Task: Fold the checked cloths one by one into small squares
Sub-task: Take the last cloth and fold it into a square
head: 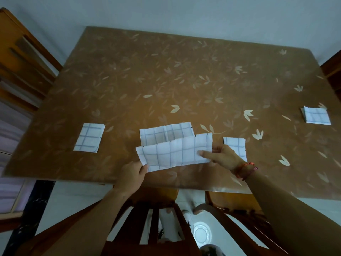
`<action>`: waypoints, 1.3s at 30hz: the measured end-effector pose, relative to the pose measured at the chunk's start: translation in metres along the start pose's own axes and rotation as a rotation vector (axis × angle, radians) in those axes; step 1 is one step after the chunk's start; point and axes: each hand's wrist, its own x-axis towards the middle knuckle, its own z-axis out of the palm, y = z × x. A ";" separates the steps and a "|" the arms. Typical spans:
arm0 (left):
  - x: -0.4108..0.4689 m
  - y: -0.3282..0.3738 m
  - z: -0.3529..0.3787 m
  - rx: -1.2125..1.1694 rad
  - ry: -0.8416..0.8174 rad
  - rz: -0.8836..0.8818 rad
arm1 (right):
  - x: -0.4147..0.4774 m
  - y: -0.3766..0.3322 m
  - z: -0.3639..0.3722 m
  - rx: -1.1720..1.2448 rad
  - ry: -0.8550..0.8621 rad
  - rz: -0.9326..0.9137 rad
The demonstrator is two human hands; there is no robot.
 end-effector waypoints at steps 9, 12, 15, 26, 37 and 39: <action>0.026 0.004 -0.003 -0.101 -0.001 -0.110 | 0.058 0.035 0.000 -0.147 -0.023 0.009; 0.030 0.001 0.000 -0.131 0.024 -0.150 | 0.074 0.044 0.006 -0.168 0.094 0.059; 0.028 0.001 0.003 -0.185 0.007 -0.210 | 0.084 0.050 0.010 -0.204 0.143 0.085; 0.022 -0.003 0.013 -0.093 0.055 -0.143 | 0.088 0.047 0.016 -0.276 0.242 -0.042; -0.012 0.021 0.045 0.259 0.049 0.451 | 0.065 0.041 0.069 -0.670 0.430 -0.518; -0.020 0.027 0.057 0.304 0.030 0.479 | 0.055 0.048 0.090 -0.767 0.376 -0.655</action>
